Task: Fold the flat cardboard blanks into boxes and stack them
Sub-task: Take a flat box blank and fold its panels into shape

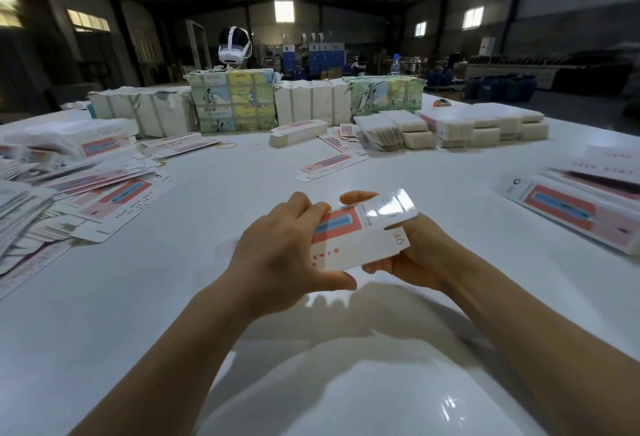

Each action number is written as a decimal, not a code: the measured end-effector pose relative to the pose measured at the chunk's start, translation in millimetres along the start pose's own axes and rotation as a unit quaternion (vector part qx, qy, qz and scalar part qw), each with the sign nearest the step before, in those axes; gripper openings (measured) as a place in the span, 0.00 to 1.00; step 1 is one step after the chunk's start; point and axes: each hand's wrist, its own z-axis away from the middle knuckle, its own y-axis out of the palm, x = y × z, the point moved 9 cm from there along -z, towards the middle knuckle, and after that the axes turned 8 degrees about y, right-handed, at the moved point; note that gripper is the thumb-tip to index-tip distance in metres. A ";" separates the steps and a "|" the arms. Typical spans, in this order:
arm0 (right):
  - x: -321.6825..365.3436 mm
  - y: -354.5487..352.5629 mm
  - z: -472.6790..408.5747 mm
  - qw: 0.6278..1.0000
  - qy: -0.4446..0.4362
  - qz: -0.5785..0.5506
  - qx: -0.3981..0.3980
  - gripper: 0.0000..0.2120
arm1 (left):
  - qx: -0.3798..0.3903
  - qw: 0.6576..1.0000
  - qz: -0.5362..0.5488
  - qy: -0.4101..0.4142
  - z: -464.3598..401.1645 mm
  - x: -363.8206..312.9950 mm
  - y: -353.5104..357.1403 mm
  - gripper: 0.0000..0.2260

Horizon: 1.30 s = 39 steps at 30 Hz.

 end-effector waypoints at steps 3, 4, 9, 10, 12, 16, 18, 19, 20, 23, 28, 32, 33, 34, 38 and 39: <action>4.7 -0.5 2.2 0.997 -0.031 0.066 -0.008 0.12 | 0.010 0.999 -0.036 0.017 -0.5 -5.6 1.1 0.39; 4.5 -0.2 2.6 0.994 -0.033 0.102 -0.007 0.10 | 0.008 0.999 -0.039 0.021 -0.6 -7.0 0.5 0.35; -9.8 -2.3 -1.0 0.983 0.008 0.183 -0.031 0.19 | 0.019 0.999 -0.035 0.004 -0.5 -2.0 -2.9 0.18; -11.6 -1.2 -1.6 0.981 0.015 0.192 -0.026 0.19 | 0.017 1.000 -0.025 -0.007 -0.6 1.4 -5.0 0.16; -13.9 3.3 -0.8 0.979 0.036 0.200 -0.006 0.16 | 0.012 1.000 -0.011 -0.022 -0.8 7.0 -10.7 0.15; -16.3 8.3 2.7 0.990 0.068 0.117 0.049 0.17 | 0.015 0.997 0.063 -0.040 -2.9 8.4 -18.3 0.14; -11.0 12.6 4.8 0.992 0.064 0.076 0.082 0.20 | 0.026 0.989 0.135 -0.059 -4.7 13.9 -17.2 0.13; -7.9 14.5 6.0 0.992 0.063 0.045 0.102 0.23 | 0.030 0.983 0.166 -0.067 -4.7 19.2 -16.2 0.14; -5.2 15.7 7.0 0.991 0.065 0.008 0.120 0.27 | 0.034 0.980 0.183 -0.072 -4.4 25.2 -15.1 0.14; -4.4 20.4 8.3 0.986 0.080 -0.030 0.145 0.32 | 0.041 0.980 0.179 -0.075 -2.0 38.5 -11.3 0.17; -9.1 9.1 0.6 0.996 0.042 0.073 0.002 0.21 | 0.042 0.976 0.198 -0.075 -4.5 38.2 2.6 0.17; -12.3 -2.7 0.7 0.991 0.051 0.090 -0.084 0.16 | 0.066 0.988 0.080 -0.116 -1.0 42.6 12.3 0.21; -14.8 -5.0 0.2 0.990 0.058 0.087 -0.098 0.14 | 0.066 0.990 0.034 -0.117 0.5 42.0 11.2 0.26; -16.1 -7.7 -0.6 0.988 0.063 0.085 -0.113 0.12 | 0.058 0.993 -0.005 -0.105 0.8 38.8 9.1 0.31; -15.7 -22.6 -0.1 0.980 0.082 0.046 -0.173 0.08 | 0.030 0.987 -0.156 -0.015 0.1 12.1 12.3 0.41; -17.5 -23.6 0.5 0.979 0.093 0.025 -0.178 0.08 | 0.023 0.982 -0.185 -0.003 0.3 6.5 16.2 0.40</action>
